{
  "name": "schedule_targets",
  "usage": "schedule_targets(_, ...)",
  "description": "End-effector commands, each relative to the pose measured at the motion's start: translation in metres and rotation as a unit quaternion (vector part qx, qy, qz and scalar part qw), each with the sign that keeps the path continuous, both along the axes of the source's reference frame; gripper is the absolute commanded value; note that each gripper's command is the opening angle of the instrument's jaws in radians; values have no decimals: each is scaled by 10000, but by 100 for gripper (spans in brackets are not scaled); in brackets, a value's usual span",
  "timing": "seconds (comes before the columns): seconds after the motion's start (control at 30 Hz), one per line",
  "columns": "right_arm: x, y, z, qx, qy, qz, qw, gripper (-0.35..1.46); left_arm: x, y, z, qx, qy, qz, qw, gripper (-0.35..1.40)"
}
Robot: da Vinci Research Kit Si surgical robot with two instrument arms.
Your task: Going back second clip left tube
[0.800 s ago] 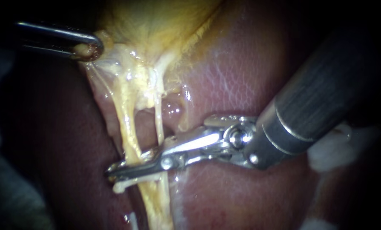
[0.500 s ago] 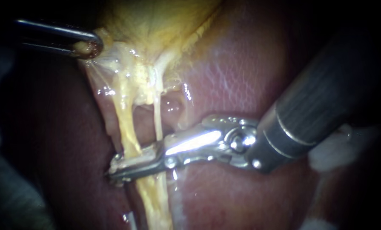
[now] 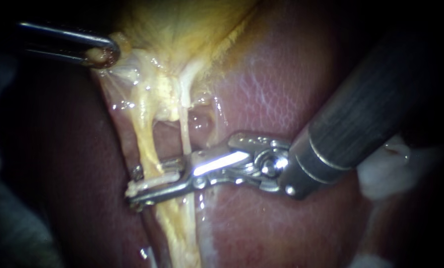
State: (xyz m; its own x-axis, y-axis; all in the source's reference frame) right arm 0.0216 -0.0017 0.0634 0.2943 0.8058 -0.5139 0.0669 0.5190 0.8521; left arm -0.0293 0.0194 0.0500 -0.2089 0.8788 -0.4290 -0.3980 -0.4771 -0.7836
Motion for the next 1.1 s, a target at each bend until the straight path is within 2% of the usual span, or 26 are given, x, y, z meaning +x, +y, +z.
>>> schedule_targets(0.03, -1, 1, 0, 4, -10, -9, 10000, 47, 0, 0, 0, 0, 0, 0, 10000, -35)
schedule_targets(0.17, -6, 0, -1, -154, -24, -73, 9999, 47, 0, 0, 0, 0, 0, 0, 10000, -35)
schedule_targets(0.23, -12, -1, -4, -408, -60, -175, 9990, 47, 1, 0, 0, 0, -1, 2, 10000, -35)
schedule_targets(0.3, -22, -1, -9, -701, -130, -288, 9970, 47, 2, 0, 0, 0, -2, 3, 10000, -35)
schedule_targets(0.4, -40, 3, -19, -1322, -276, -369, 9902, 48, 2, 0, 0, 0, -2, 4, 10000, -35)
schedule_targets(0.5, -60, 10, -31, -1870, -448, -168, 9812, 50, 1, 0, 0, 0, -2, 3, 10000, -35)
schedule_targets(0.57, -77, 14, -42, -2157, -484, -95, 9752, 50, 1, 0, 0, 0, -2, 3, 10000, -35)
schedule_targets(0.63, -91, 16, -52, -2377, -494, -74, 9701, 50, 2, 0, 0, 0, -2, 4, 10000, -35)
schedule_targets(0.67, -102, 16, -58, -2557, -479, -87, 9655, 50, 2, 0, 0, 0, -3, 4, 10000, -35)
schedule_targets(0.8, -131, 13, -77, -2859, -528, -50, 9568, 50, 2, 0, 0, 0, -3, 5, 10000, -35)
schedule_targets(0.87, -144, 12, -86, -2939, -593, 0, 9540, 50, 2, 0, 0, 0, -3, 5, 10000, -35)
schedule_targets(1.1, -174, 18, -103, -3030, -724, 97, 9502, 50, 3, 0, 0, 0, -4, 7, 10000, -35)
